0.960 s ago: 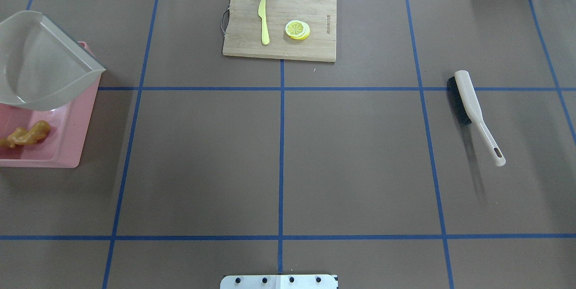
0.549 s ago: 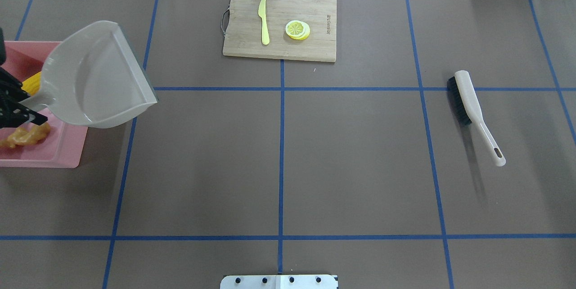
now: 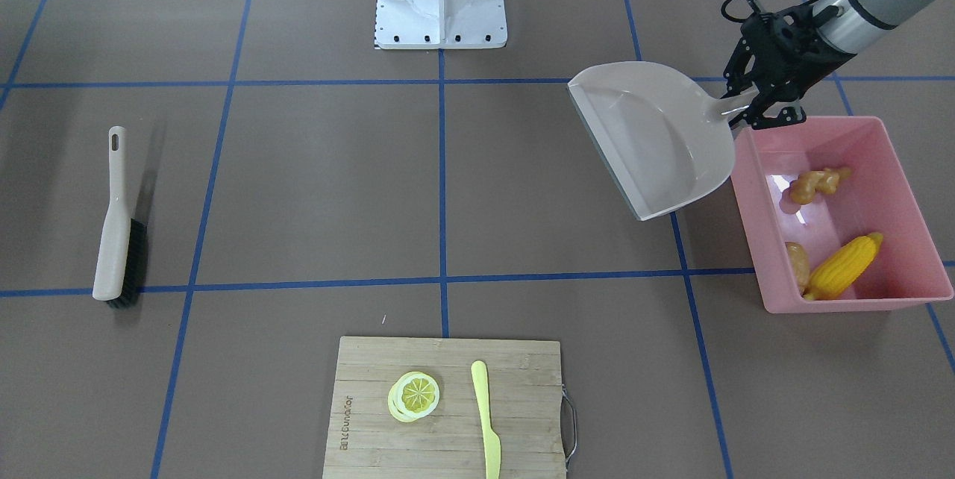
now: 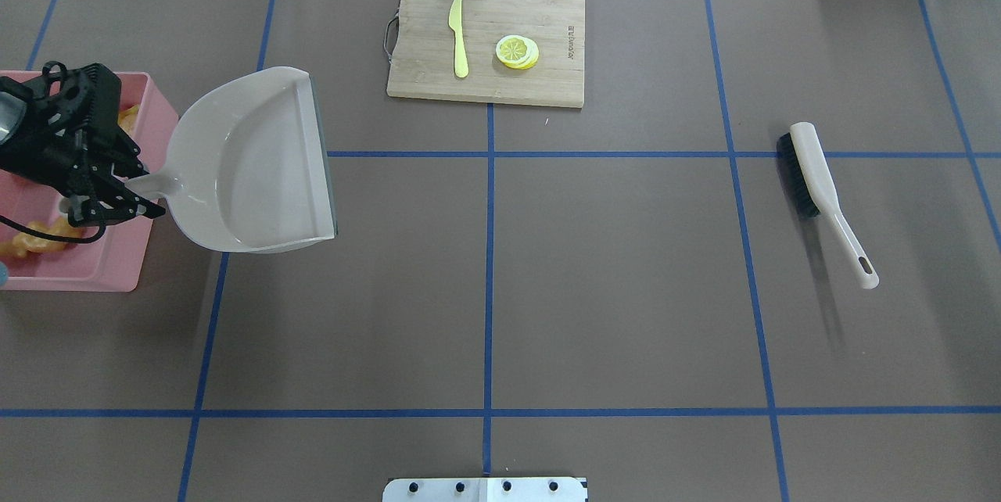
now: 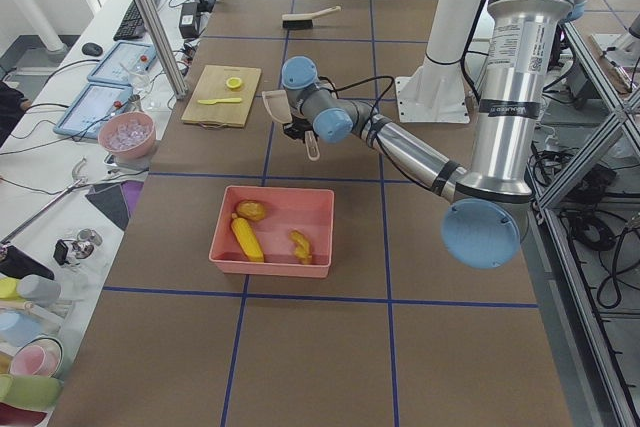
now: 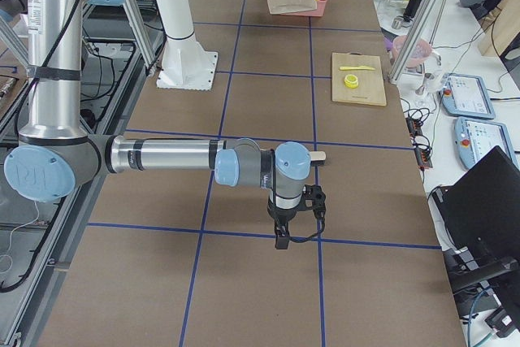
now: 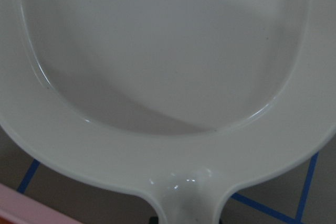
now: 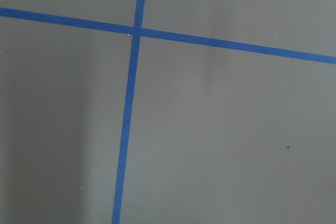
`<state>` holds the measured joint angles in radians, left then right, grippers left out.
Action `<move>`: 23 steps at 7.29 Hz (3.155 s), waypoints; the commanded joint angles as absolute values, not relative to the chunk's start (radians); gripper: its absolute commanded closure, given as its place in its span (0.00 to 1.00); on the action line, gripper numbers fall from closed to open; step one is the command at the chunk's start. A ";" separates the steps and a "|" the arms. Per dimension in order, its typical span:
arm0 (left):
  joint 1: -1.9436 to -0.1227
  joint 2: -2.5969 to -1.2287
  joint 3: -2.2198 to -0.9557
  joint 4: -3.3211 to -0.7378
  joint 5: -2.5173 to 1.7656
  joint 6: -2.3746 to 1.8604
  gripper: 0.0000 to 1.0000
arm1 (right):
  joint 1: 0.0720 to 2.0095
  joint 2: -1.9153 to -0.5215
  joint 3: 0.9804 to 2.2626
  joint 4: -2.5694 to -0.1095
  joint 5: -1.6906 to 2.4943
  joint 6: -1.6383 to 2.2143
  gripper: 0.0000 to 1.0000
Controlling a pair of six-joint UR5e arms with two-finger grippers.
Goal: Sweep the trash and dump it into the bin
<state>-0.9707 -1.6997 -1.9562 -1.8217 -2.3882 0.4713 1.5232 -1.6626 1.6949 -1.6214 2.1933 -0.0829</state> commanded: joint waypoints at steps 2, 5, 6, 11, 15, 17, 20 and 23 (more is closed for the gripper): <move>-0.887 -1.837 -1.840 -1.715 -2.286 0.592 1.00 | 1.523 -1.661 1.697 -1.621 2.194 -0.081 0.00; -0.859 -1.926 -1.706 -1.709 -2.249 0.637 1.00 | 1.523 -1.661 1.732 -1.621 2.206 -0.081 0.00; -0.856 -1.959 -1.665 -1.709 -2.247 0.637 1.00 | 1.523 -1.661 1.732 -1.621 2.207 -0.081 0.00; -0.773 -2.002 -1.592 -1.721 -2.206 0.632 1.00 | 1.523 -1.663 1.732 -1.621 2.207 -0.080 0.00; -0.778 -1.991 -1.611 -1.730 -2.212 0.627 0.01 | 1.523 -1.663 1.732 -1.621 2.207 -0.080 0.00; -0.843 -1.991 -1.634 -1.714 -2.215 0.626 0.01 | 1.523 -1.663 1.732 -1.621 2.207 -0.080 0.00; -0.977 -1.999 -1.660 -1.709 -2.262 0.558 0.01 | 1.523 -1.663 1.732 -1.621 2.207 -0.080 0.00; -1.133 -1.968 -1.723 -1.707 -2.290 0.165 0.01 | 1.523 -1.663 1.732 -1.621 2.207 -0.080 0.00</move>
